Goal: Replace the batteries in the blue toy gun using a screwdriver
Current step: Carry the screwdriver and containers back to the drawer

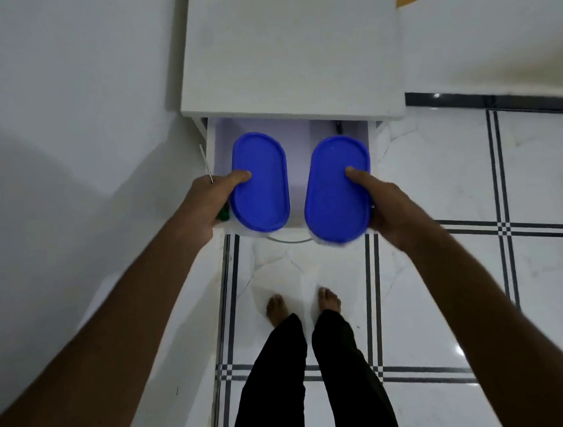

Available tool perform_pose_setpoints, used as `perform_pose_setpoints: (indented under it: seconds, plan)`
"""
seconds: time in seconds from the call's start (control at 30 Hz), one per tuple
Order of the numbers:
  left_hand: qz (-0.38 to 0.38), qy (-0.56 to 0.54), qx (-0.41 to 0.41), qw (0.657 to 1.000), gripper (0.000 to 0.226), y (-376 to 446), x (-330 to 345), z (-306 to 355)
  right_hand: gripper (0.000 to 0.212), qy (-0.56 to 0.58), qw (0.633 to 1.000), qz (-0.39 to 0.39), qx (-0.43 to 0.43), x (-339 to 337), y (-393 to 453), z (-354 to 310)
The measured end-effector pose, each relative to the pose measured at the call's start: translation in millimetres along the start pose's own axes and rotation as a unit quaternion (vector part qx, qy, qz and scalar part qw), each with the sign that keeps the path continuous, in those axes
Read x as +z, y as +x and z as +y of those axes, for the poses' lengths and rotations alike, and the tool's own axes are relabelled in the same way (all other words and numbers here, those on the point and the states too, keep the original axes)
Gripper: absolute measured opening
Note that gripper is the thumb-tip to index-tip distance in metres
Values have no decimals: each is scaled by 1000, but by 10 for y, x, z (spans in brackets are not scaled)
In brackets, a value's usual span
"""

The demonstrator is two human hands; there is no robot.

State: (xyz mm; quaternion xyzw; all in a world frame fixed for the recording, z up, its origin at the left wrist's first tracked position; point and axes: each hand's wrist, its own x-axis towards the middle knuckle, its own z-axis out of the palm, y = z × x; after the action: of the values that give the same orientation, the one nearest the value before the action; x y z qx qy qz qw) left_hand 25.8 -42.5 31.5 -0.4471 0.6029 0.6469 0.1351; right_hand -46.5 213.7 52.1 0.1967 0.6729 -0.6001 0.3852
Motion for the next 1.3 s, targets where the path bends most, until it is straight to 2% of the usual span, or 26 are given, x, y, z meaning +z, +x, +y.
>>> perform_pose_setpoints:
  seconds: [0.13,0.27,0.33,0.47,0.67,0.77,0.87,0.93,0.97,1.07,1.13,1.17,1.23,1.3]
  plan:
    - [-24,-3,-48,999,46,191,79,94,34,-62,998,-3,31,-67,425,-163]
    - [-22,12,-46,999,48,373,169,144,44,-102,994,24,15,-46,807,-200]
    - [-21,35,-32,999,42,454,235,172,50,-133,990,41,4,-33,950,-200]
    - [-10,109,-2,994,23,594,355,152,35,-207,976,45,-39,34,1133,-163]
    - [-19,215,23,976,22,734,399,160,24,-344,928,73,-122,60,1229,-125]
    - [-10,282,61,957,18,749,370,197,36,-384,905,125,-130,-7,1278,-107]
    - [16,355,121,927,22,809,341,185,58,-419,885,123,-165,42,1278,-28]
    - [45,396,157,904,17,782,343,168,70,-435,869,116,-207,99,1277,28]
    - [63,412,176,892,13,761,349,151,73,-448,858,117,-224,120,1274,53]
    - [122,433,211,868,29,734,360,63,64,-461,833,138,-274,167,1230,103]
    - [132,419,218,871,29,725,394,13,50,-435,836,143,-302,212,1139,95]
    - [140,408,221,875,30,710,420,-14,42,-412,849,127,-303,247,1074,82]
    - [168,382,232,879,34,629,489,-62,34,-354,891,63,-278,351,960,75]
    - [158,337,233,898,34,503,584,-69,34,-313,922,-16,-228,456,865,81]
